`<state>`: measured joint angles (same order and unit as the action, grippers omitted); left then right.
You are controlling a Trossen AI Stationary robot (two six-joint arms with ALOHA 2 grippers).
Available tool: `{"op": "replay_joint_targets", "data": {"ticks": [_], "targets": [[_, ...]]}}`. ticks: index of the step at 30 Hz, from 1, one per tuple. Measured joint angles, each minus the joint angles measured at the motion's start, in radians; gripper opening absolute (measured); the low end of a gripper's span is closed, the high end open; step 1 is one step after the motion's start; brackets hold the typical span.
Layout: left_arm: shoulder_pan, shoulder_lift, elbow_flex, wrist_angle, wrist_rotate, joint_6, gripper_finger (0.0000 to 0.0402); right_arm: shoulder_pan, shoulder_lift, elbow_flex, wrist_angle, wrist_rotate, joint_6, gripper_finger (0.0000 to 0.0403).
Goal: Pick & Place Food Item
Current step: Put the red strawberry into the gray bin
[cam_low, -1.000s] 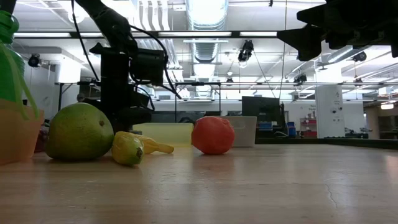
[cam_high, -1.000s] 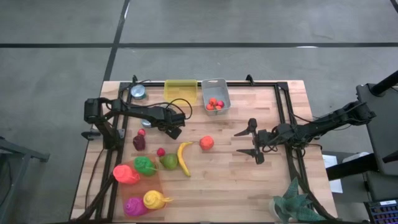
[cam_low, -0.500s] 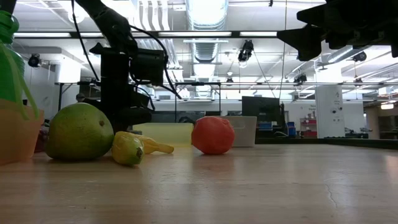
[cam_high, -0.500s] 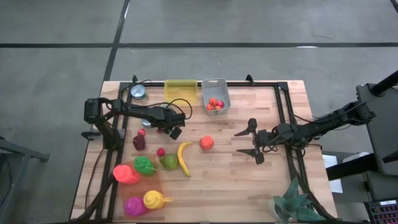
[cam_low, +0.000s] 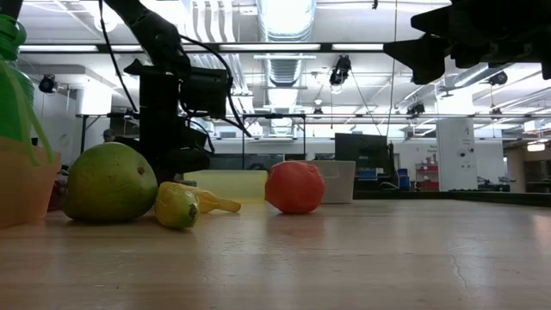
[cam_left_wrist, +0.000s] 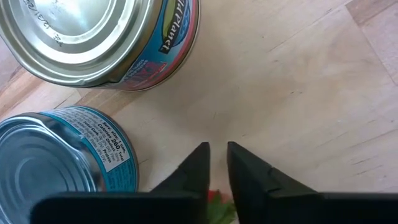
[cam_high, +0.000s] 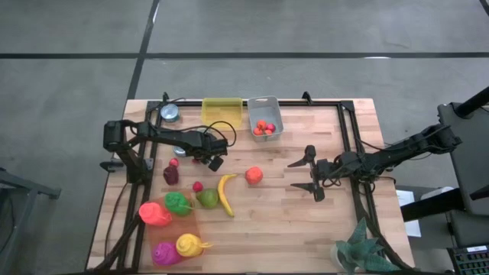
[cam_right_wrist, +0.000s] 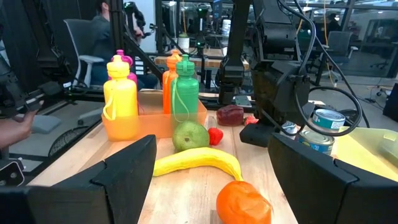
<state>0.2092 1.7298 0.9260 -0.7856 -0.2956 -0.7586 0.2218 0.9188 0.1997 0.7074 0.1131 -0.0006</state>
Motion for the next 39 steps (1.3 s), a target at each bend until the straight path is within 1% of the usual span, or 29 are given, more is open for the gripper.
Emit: {"op": "replay_joint_targets", "data": {"ticks": [5,7,20,30,35,39], "targets": [[0.0,0.0,0.0,0.0,0.0,-0.005,0.0012,0.0,0.0,0.0,0.0,0.0,0.0,0.0306],[0.0,0.0,0.0,0.0,0.0,-0.005,0.0005,0.0,0.0,0.0,0.0,0.0,0.0,0.0306],[-0.001,-0.002,0.011,0.0,0.001,-0.005,0.0001,0.0,0.0,0.0,0.0,0.0,0.0,0.0306],[-0.008,-0.055,0.054,-0.002,0.006,-0.004,0.0001,0.0,0.0,0.0,0.0,0.0,0.0,0.0306],[-0.024,-0.096,0.07,0.034,0.007,-0.008,0.0,0.0,0.0,0.0,0.0,0.0,0.0,0.0306],[-0.042,-0.135,0.071,0.137,0.003,-0.007,0.0,0.0,0.0,0.0,0.0,0.0,0.0,0.0306]]}}
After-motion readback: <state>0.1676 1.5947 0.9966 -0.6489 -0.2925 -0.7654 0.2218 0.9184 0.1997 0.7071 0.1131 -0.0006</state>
